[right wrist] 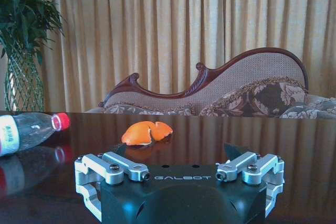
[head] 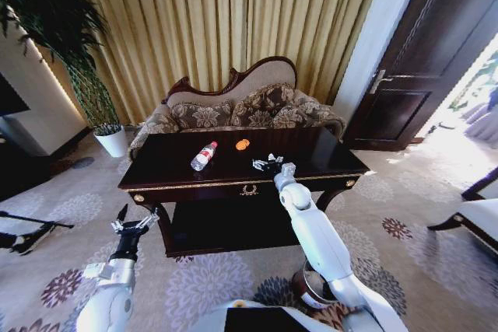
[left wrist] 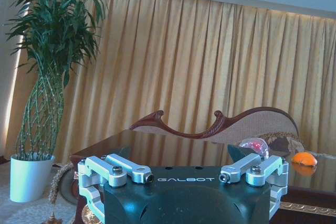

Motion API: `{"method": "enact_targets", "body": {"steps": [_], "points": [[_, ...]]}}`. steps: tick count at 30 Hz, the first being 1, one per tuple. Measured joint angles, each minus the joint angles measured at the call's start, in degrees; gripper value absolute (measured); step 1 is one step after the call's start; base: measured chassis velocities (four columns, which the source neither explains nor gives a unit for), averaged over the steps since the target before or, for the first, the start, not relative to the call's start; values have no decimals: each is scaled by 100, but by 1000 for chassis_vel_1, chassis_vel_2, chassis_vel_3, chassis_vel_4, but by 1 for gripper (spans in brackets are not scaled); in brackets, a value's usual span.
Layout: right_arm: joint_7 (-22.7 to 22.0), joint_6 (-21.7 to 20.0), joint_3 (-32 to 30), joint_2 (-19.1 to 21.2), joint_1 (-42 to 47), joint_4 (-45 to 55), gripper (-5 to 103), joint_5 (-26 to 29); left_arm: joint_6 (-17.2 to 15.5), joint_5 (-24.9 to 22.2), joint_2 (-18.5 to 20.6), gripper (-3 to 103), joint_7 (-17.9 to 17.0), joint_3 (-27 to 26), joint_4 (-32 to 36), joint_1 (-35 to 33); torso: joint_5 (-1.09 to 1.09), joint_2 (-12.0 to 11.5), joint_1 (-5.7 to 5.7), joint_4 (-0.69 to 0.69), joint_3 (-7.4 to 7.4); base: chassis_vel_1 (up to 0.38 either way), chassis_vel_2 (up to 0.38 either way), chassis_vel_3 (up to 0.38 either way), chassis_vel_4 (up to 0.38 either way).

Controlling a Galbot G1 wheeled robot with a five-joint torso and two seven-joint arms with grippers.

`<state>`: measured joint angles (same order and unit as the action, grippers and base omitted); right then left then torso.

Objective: Move to the front of the table and place the trash on the table into the trash bin.

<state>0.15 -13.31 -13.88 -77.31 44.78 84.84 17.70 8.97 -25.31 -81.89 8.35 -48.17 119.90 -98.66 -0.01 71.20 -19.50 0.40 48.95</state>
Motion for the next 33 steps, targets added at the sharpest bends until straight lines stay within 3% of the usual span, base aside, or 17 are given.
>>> {"method": "enact_targets", "body": {"steps": [28, 33], "points": [[68, 54, -172, 248, -104, -384, 100, -38, 36, -14, -11, 100, 18, 13, 28, -23, 0, 0, 0, 0, -1, 0, 0, 0, 0], [39, -251, -169, 449, -190, -131, 100, 56, 37, -17, -21, 100, 19, 15, -10, -16, 0, 0, 0, -1, -1, 0, 0, 0, 0]]}}
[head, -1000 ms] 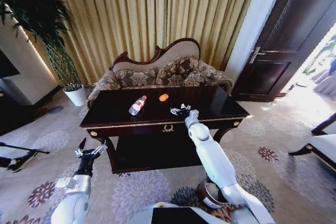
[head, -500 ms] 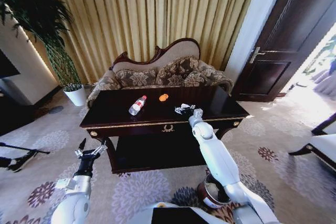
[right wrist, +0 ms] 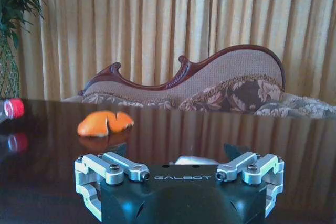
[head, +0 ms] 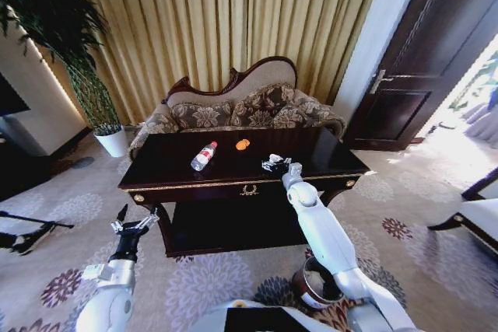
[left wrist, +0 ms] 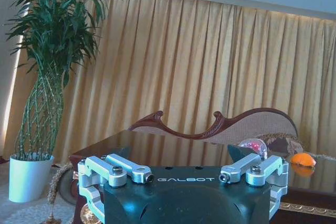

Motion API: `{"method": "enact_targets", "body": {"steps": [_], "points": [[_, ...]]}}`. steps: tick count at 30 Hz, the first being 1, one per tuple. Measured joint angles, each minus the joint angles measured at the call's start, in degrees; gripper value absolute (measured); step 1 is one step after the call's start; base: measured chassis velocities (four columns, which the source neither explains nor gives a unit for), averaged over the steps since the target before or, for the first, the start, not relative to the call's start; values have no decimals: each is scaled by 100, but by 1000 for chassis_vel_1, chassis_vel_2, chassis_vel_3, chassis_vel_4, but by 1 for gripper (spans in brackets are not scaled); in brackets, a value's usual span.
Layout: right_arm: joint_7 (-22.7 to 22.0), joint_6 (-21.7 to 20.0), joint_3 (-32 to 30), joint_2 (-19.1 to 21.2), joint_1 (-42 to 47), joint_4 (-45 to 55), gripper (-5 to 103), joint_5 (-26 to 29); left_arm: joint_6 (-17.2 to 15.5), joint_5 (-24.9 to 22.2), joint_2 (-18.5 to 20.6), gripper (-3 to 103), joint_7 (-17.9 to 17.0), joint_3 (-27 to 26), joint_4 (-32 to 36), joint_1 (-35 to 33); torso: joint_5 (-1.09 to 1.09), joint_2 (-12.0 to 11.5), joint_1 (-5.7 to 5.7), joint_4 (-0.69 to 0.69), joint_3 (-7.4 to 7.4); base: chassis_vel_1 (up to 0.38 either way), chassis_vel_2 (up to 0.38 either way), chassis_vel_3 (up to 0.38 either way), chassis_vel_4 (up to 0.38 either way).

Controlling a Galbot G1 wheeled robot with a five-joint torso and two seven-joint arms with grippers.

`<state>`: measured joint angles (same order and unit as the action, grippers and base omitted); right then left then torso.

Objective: Move to the front of the table and place the trash on the table into the trash bin.

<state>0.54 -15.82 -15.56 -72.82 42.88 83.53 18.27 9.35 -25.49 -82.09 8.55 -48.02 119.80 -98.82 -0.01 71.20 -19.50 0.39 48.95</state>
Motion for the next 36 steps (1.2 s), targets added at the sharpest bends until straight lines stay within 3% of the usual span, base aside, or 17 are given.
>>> {"method": "enact_targets", "body": {"steps": [5, 12, 19, 36], "points": [[-27, -501, 0, 155, -43, 363, 100, 133, 6, -1, -12, 100, 6, 2, -44, 11, 0, 0, 0, 1, 0, 0, 0, 0, 0], [-51, -1532, 23, 220, -68, 754, 100, 299, 21, -35, -25, 100, 21, -60, -70, -8, 0, 0, 0, 1, 0, 0, 0, 0, 0], [-235, -1791, 49, 214, -112, 770, 100, 383, 32, -37, -63, 100, 25, -79, -94, -20, 0, 0, 0, 1, 0, 0, 0, 0, 0], [-310, -1866, 62, 199, -146, 598, 100, 388, 39, -36, -90, 100, 33, -68, -114, -13, 0, 0, 0, 1, 0, 0, 0, 0, 0]]}}
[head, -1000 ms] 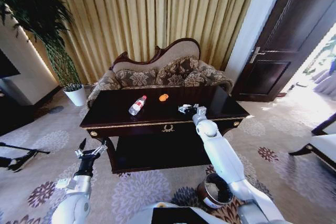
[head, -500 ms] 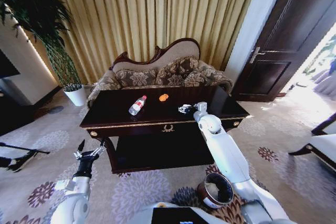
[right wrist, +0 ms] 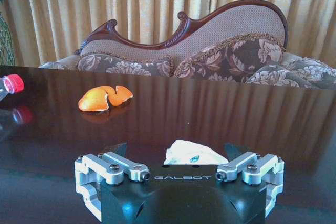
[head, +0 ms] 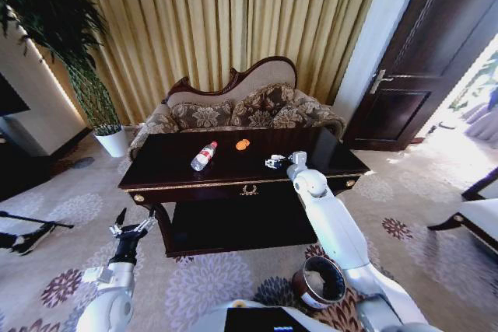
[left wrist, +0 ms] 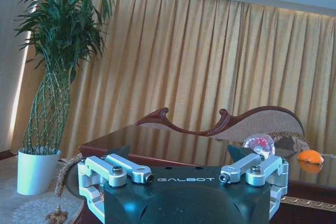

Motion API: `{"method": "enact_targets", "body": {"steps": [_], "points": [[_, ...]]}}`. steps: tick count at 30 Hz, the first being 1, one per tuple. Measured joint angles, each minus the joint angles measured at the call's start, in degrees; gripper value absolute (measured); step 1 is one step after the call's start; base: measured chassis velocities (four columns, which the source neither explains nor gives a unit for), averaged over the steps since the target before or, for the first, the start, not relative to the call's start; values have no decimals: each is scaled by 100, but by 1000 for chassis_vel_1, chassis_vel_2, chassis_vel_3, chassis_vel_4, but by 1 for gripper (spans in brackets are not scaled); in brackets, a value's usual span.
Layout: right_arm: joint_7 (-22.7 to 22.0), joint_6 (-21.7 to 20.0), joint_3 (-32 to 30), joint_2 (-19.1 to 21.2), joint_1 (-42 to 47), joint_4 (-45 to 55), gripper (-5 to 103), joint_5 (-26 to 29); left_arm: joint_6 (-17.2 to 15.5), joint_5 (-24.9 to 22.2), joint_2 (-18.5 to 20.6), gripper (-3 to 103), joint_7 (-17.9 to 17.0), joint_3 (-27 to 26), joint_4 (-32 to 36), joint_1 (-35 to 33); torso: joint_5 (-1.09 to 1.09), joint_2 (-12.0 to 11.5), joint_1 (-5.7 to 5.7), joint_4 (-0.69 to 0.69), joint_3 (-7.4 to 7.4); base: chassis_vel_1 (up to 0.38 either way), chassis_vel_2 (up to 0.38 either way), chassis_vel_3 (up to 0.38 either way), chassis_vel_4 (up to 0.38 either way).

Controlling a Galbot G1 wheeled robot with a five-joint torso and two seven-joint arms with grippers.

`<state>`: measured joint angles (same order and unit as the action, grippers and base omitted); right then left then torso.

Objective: Move to the front of the table and place the trash on the table into the trash bin.

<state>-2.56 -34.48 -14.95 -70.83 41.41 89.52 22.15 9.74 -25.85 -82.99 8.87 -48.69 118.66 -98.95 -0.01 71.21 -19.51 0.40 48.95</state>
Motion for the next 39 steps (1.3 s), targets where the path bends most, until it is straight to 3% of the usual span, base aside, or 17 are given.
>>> {"method": "enact_targets", "body": {"steps": [3, 8, 11, 12, 15, 18, 27, 35, 39], "points": [[3, 0, 0, -13, 15, -20, 102, -25, 1, 0, -8, 100, 3, -2, -1, -3, 0, 0, 0, 0, 0, 0, 0, 0, 0], [6, 9, -12, -26, 90, -22, 95, -58, 7, 1, -27, 100, 10, -3, -10, -6, 0, 0, 0, 0, 0, 0, 0, 0, 0], [5, 40, -30, -27, 118, -17, 82, -69, 8, 2, -26, 100, 11, -3, -10, 1, 0, 0, 0, 0, 0, 0, 0, 0, 0], [5, 40, -30, -27, 118, -17, 82, -69, 8, 2, -26, 100, 11, -3, -10, 1, 0, 0, 0, 0, 0, 0, 0, 0, 0], [1, 58, -37, -25, 118, -17, 65, -72, 8, 5, -25, 100, 12, 4, -9, 5, 0, 0, 0, 0, 0, 0, 0, 0, 0], [0, 76, -37, -23, 117, -17, 57, -79, 8, 5, -25, 100, 12, 4, -9, 4, 0, 0, 0, 0, 0, 0, 0, 0, 0], [2, 149, -15, -29, 132, -21, 54, -140, 19, 3, -26, 100, 13, -16, 2, -16, 0, 0, 0, 0, 0, 0, 0, 0, 0], [7, 206, -15, -32, 186, -19, 21, -160, 27, 0, -22, 100, 14, -16, 8, -16, 0, 0, 0, 0, 0, 0, 0, 0, 0], [11, 219, -24, -26, 213, -9, 11, -160, 29, 0, -20, 100, 14, -12, 8, -15, 0, 0, 0, 0, 0, 0, 0, 0, 0]]}}
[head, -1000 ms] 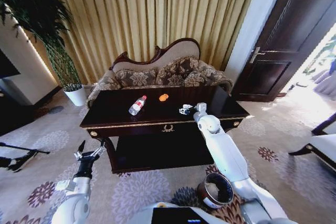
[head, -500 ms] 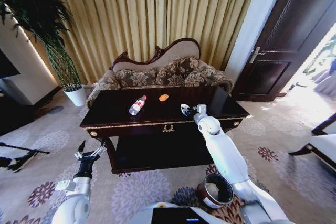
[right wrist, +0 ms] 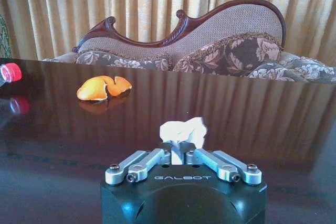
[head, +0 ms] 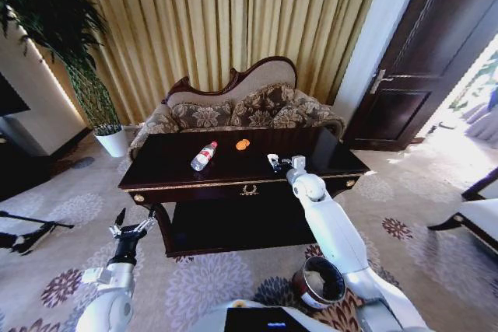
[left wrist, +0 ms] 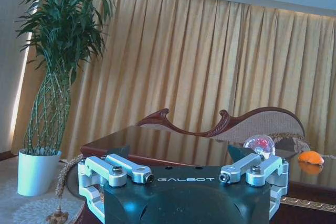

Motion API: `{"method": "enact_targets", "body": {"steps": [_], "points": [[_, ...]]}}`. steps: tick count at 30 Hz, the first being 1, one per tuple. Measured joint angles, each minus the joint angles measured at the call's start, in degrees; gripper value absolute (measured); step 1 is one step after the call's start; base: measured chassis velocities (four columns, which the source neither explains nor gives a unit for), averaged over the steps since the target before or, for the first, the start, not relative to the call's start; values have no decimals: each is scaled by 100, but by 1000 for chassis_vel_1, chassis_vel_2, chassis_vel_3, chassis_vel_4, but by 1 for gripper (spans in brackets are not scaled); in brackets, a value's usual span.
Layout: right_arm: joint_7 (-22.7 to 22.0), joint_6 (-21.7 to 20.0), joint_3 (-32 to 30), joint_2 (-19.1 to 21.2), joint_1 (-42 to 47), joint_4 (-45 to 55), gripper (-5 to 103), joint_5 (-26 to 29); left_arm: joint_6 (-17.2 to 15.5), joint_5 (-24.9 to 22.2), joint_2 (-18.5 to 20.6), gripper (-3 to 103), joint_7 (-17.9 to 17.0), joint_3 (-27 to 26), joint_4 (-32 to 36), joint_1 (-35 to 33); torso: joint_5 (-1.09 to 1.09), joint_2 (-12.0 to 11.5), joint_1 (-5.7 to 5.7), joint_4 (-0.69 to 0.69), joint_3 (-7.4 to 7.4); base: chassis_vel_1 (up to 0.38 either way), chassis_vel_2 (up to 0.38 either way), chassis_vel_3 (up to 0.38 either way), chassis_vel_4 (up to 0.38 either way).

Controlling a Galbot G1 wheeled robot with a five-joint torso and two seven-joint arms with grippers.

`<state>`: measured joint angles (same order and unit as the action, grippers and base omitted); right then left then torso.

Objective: Move to the front of the table and place the trash on the table into the trash bin.

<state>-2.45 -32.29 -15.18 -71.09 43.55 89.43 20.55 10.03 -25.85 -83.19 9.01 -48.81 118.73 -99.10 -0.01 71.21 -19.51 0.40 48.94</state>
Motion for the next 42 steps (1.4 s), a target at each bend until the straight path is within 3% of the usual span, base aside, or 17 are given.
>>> {"method": "enact_targets", "body": {"steps": [2, 7, 14, 18, 20, 23, 29, 42], "points": [[3, 9, -14, 4, 23, 20, 2, -1, 1, 0, 2, 100, 0, 5, 0, 2, 0, 0, 0, 0, 0, 0, 0, 0, 0], [5, 22, -56, 10, 80, 92, 0, 0, 3, -1, 2, 100, 0, 12, 3, 2, 0, 0, 0, 0, 0, 0, 0, 0, 0], [-15, 54, -219, 49, 205, 386, 0, 86, 3, -13, 13, 100, -2, 3, 5, 12, 0, 0, 0, 0, 0, 0, 0, 0, 0], [-256, 171, -326, 71, 318, 700, 0, 417, 3, -23, 26, 100, -9, -17, 5, 23, 0, 0, 0, 1, 0, 0, 0, 0, 0], [-476, 353, -431, 64, 422, 983, 0, 809, 4, -24, 26, 100, -12, -19, 0, 23, 0, 0, 0, 0, 0, 0, 0, 0, 0], [-555, 613, -548, 42, 518, 1174, 0, 977, 14, -24, 16, 100, -10, -10, -1, 20, 0, 0, 0, 0, 0, 0, 0, 0, 0], [-579, 924, -770, 48, 705, 1378, 0, 1129, 19, -20, 18, 100, -8, -4, 11, 3, 0, 0, 0, 0, 0, 0, 0, 0, 0], [-662, 938, -894, 125, 879, 1610, 0, 1144, 17, -14, 43, 100, -7, 15, 75, -2, 0, 0, 0, 0, 0, 0, 0, 0, 0]]}}
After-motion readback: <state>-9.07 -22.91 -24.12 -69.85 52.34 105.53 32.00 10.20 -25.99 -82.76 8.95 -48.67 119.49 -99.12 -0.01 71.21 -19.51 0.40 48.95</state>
